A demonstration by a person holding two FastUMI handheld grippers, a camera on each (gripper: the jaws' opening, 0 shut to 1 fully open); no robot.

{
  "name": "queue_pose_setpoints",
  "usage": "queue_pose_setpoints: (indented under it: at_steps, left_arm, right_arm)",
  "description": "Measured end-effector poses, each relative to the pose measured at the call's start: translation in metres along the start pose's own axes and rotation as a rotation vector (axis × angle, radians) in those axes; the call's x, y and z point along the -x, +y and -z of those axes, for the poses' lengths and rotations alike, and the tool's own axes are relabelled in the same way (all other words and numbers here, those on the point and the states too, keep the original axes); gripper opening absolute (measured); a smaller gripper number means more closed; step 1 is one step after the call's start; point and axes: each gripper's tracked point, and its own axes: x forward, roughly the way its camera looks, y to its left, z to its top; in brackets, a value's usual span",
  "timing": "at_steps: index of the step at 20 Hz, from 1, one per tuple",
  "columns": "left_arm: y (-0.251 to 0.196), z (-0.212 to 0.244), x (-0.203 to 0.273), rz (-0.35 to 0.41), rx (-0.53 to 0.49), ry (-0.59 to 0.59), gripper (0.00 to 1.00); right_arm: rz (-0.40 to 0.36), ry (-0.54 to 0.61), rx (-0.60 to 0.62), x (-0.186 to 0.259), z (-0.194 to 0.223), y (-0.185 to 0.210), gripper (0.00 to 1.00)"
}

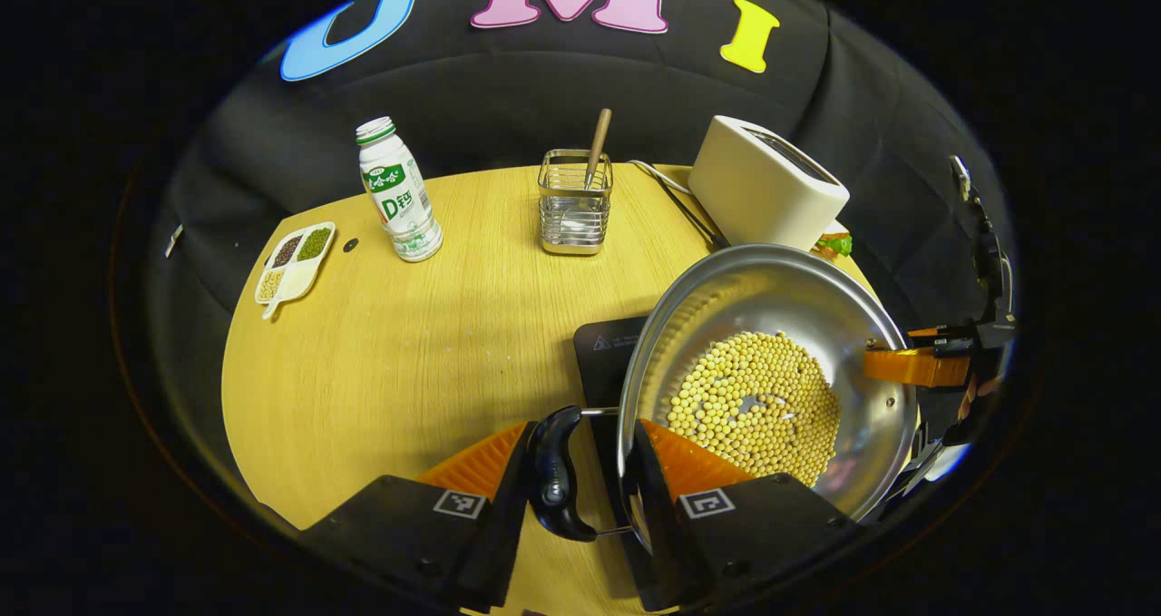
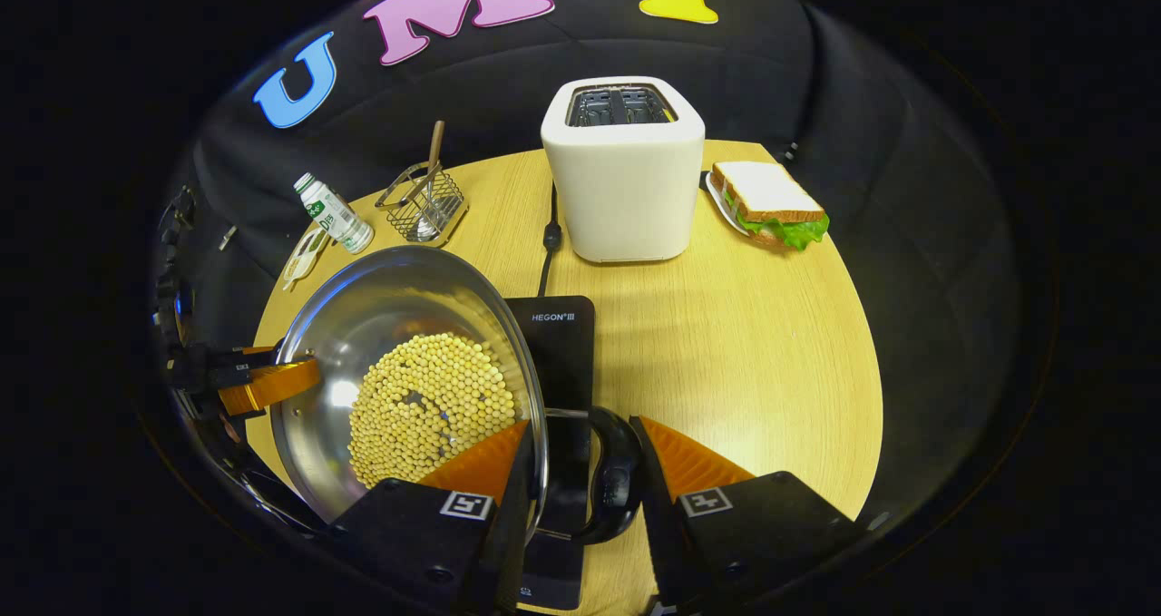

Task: First push the handle of the pot to place it horizontally, then grasp the pot with both hands and set it on the induction cooktop.

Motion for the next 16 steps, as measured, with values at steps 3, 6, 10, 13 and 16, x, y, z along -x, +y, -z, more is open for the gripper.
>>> queue_pose_setpoints:
  at_steps: [3, 6, 10, 13, 16]
  left_arm:
    - [-0.004, -0.005, 0.003, 0.004, -0.031, -0.021, 0.73]
    - [-0.001, -0.008, 0.006, -0.017, -0.05, -0.03, 0.93]
    - [-0.003, -0.007, 0.012, -0.007, -0.02, -0.048, 0.93]
    - [-0.001, -0.01, 0.025, -0.017, -0.021, -0.083, 0.94]
    - [0.0, -0.017, 0.044, -0.03, -0.018, -0.136, 0.93]
  right_arm:
    - [-0.003, -0.007, -0.011, 0.001, -0.002, 0.001, 0.78]
    - [0.011, -0.01, -0.015, 0.003, -0.002, -0.003, 0.97]
    - [0.014, -0.042, -0.023, 0.013, -0.008, 0.0, 0.99]
    - [0.022, -0.086, -0.027, 0.024, -0.014, 0.001, 0.99]
    - [0.019, -0.15, -0.04, 0.041, -0.025, 0.007, 0.99]
